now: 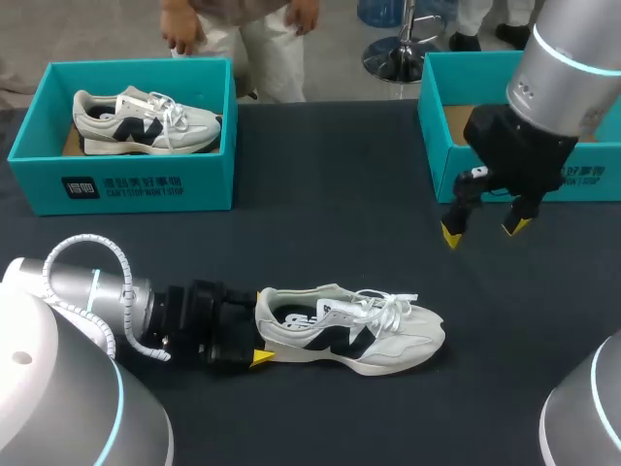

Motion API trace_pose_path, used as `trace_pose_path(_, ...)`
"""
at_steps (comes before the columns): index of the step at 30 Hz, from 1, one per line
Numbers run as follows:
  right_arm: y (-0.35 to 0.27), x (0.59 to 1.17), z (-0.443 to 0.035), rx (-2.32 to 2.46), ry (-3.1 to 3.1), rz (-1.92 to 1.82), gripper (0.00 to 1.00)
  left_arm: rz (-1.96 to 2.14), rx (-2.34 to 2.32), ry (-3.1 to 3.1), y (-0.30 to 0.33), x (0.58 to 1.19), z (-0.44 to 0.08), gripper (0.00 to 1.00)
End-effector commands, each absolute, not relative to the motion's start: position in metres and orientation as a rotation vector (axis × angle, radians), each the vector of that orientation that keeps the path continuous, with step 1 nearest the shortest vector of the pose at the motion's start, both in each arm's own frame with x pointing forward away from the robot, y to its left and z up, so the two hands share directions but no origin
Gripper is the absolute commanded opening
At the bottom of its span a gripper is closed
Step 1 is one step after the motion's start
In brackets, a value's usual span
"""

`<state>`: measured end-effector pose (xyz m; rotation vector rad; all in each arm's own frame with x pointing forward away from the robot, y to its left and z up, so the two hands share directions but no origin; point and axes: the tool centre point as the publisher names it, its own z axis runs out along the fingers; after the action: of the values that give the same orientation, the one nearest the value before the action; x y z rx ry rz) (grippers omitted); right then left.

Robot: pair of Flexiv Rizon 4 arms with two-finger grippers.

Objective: Take the shoe out of the shoebox, open the shoe tongue, remove and reinsert the insole, then place the shoe into the shoebox

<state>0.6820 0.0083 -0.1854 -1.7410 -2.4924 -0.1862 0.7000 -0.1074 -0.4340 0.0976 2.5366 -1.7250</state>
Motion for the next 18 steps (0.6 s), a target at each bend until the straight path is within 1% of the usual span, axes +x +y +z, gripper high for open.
trace_pose_path(1, 0.012, 0.686, -0.185, -1.736, -2.487, -0.161, 1.0, -1.72, 0.095, 2.537, -0.11, 0.699, -0.438, 0.0)
trace_pose_path(5, 0.012, 0.686, -0.185, -1.736, -2.487, -0.161, 1.0, -1.72, 0.095, 2.537, -0.11, 0.699, -0.438, 0.0)
trace_pose_path(9, 0.032, 0.685, -0.188, -1.828, -2.444, -0.007, 1.0, -1.72, 0.095, 2.537, -0.11, 0.699, -0.438, 0.0)
trace_pose_path(18, 0.066, 0.673, -0.208, -2.047, -2.281, 0.107, 1.0, -1.72, 0.095, 2.537, -0.11, 0.699, -0.438, 0.0)
